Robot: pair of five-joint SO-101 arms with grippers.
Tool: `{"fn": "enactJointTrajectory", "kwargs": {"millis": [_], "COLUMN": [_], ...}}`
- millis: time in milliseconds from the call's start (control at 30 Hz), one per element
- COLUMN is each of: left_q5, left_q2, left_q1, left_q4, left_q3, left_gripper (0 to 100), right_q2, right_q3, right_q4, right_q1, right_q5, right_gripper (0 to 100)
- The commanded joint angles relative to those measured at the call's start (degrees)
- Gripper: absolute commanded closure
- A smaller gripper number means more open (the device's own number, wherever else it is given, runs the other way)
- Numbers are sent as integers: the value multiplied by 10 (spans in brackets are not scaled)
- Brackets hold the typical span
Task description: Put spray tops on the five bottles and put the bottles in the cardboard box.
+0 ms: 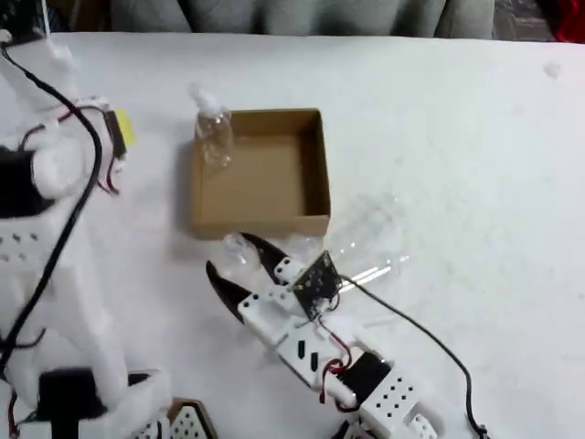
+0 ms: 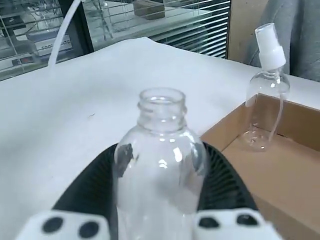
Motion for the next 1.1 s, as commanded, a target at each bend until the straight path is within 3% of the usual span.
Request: {"fn": "enactJointTrajectory", "kwargs": {"millis": [0,433,733,1067], "left_q5": [3,3,7,8], "left_q2": [-80,-257,-394,-515], "left_q1": [44,81,90,120], "left_q4": [-48,-255,-468,-523], "left_q3": [53,317,517,583], "left_gripper": [977,977,978,978], "right_q2": [-8,-8,-6,-5], "right_q3": [6,6,6,6], "right_q4": [3,4,4,4], "right_q1": [1,1,1,1], "right_q5": [8,8,8,8], "right_gripper": [983,983,983,983]}}
